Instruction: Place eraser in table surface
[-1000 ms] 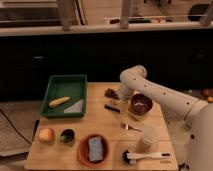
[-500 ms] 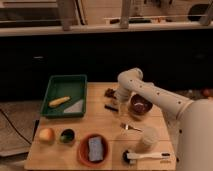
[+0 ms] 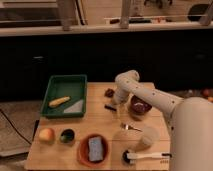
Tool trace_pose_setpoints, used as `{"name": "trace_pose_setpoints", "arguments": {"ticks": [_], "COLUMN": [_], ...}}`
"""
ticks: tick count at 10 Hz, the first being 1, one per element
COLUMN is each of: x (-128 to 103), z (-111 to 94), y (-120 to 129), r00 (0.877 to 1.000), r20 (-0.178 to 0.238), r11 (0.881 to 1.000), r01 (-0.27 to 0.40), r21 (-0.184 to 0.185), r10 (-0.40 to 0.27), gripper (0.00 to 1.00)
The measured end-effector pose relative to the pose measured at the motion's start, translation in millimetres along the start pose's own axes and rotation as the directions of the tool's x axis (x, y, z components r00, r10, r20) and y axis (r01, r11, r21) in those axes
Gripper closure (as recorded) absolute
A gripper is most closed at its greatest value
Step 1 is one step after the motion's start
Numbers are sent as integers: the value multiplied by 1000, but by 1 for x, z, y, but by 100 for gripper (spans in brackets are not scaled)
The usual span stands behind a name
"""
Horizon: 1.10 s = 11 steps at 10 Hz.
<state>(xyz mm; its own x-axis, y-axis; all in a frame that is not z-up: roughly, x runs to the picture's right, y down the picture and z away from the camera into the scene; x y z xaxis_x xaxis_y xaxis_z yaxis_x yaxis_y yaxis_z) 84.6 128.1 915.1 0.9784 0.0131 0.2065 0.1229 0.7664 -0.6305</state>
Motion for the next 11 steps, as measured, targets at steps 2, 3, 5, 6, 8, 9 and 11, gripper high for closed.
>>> {"name": "trace_pose_setpoints", "arguments": {"ticks": [2,3,5,6,8,9,11], "x": [0,0,-1,-1,-3,-4,-7], "z": [6,7,8,6,-10,-17,-26], "y": [0,0,-1,-1,-5,-7,-10], "r00": [1000,1000,1000,1000,1000,1000,1000], "r20": [-3,-7,-8,-11,-10,-5,4], "r11": [1000,1000,1000,1000,1000,1000,999], "r01": [-6,-6,-6,-5,2,7,18], "r21": [-9,-11,-6,-5,12,19,30], "r10": [6,6,5,5,-2,-7,-18], "gripper": [25,34,54,65,93,99,100]}}
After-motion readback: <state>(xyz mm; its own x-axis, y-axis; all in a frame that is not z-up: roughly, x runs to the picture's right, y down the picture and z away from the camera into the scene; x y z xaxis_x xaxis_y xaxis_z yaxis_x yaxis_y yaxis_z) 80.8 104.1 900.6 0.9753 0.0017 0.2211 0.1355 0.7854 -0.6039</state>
